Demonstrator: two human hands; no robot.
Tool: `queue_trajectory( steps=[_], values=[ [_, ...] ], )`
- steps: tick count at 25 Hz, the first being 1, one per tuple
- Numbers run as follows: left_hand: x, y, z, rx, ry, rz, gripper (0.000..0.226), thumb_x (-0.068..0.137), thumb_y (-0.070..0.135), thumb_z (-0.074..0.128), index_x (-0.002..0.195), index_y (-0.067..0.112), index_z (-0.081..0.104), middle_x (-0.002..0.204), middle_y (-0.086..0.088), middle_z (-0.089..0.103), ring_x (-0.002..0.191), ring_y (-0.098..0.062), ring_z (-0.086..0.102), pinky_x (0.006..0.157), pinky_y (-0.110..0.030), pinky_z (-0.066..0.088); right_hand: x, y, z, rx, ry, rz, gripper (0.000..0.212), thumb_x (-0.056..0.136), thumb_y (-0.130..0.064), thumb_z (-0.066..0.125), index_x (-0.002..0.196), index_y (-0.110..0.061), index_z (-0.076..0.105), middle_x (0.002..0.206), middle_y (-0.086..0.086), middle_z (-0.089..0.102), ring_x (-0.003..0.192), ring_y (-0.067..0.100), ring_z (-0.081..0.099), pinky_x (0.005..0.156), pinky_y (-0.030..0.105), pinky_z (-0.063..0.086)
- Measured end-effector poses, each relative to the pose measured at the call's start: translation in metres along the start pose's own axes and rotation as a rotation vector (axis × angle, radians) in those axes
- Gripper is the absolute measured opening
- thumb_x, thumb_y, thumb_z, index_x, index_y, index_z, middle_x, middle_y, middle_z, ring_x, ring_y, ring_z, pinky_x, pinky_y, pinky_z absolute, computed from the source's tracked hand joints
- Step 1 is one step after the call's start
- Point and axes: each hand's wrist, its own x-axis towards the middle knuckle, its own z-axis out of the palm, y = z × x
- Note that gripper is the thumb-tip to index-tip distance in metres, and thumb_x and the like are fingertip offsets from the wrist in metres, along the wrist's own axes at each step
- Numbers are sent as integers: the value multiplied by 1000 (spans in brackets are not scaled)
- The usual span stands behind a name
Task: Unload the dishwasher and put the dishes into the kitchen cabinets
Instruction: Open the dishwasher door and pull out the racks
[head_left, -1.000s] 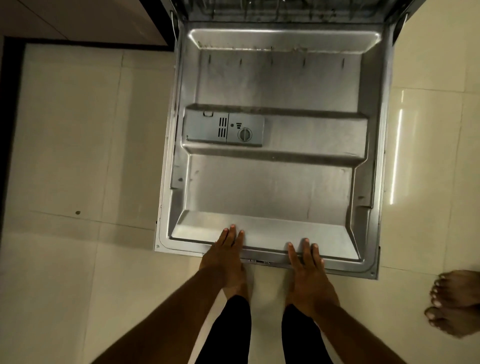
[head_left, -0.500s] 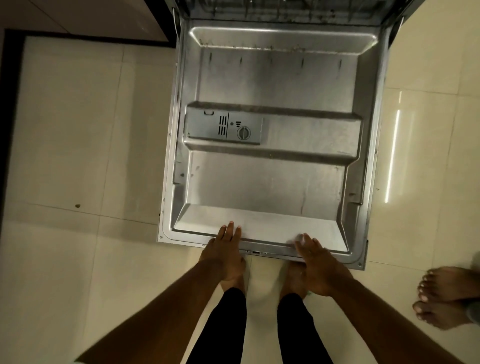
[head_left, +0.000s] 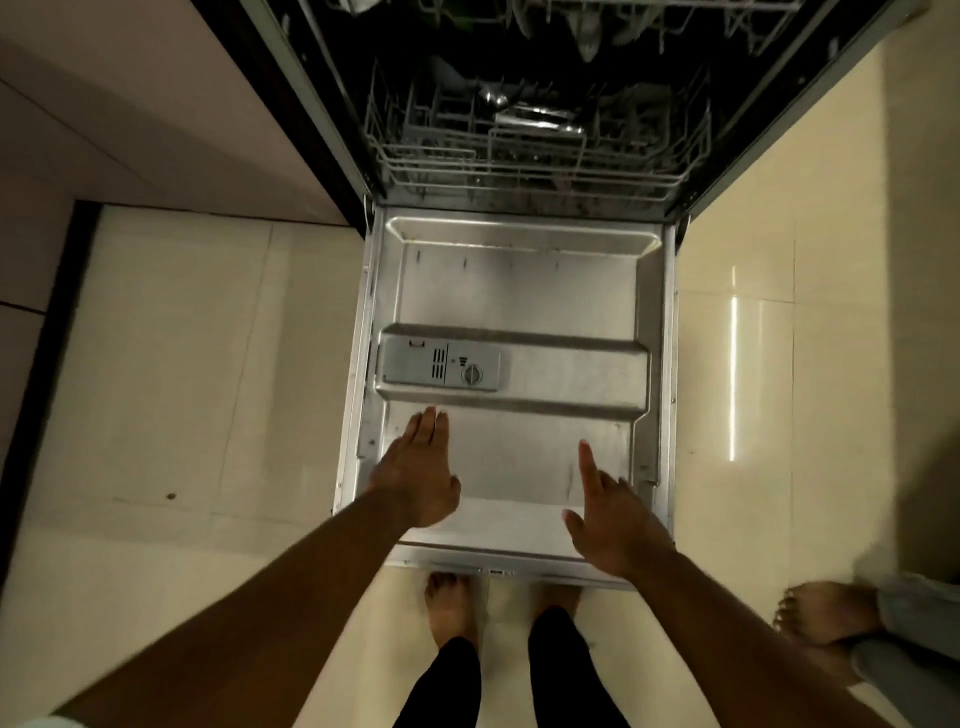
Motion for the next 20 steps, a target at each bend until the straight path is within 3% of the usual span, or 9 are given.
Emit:
queue_trajectory(
  steps=[4,9,14,20],
  values=[
    [35,16,-62,13,94,53,85,97,36,45,152,8,-13,161,-8,-18,149,-22,-11,122,-35,5,46,-22,-62,83,84,-32,96,96,-45,50,150,-26,-27,156,14,30,141,34,33,111,47,39],
    [98,42,-122,-22,150,66,89,96,34,51,152,8,-14,161,-8,-18,149,-21,-11,122,-35,5,112,-21,-152,33,198,-99,100,92,-37,61,154,-19,-16,153,14,33,136,34,40,105,47,45],
    [168,68,-188,-62,293,118,94,94,31,56,152,9,-15,161,-9,-18,149,-23,-11,121,-36,9,172,-27,-232,-42,292,-157,99,91,-36,63,155,-10,-9,163,12,-1,150,31,8,120,42,21],
    [230,73,-251,30,398,112,94,93,29,56,153,11,-14,161,-6,-19,150,-23,-9,122,-36,8,237,-51,-276,13,347,-144,98,92,-34,60,154,-12,-13,163,6,-11,151,25,1,121,34,12]
  ],
)
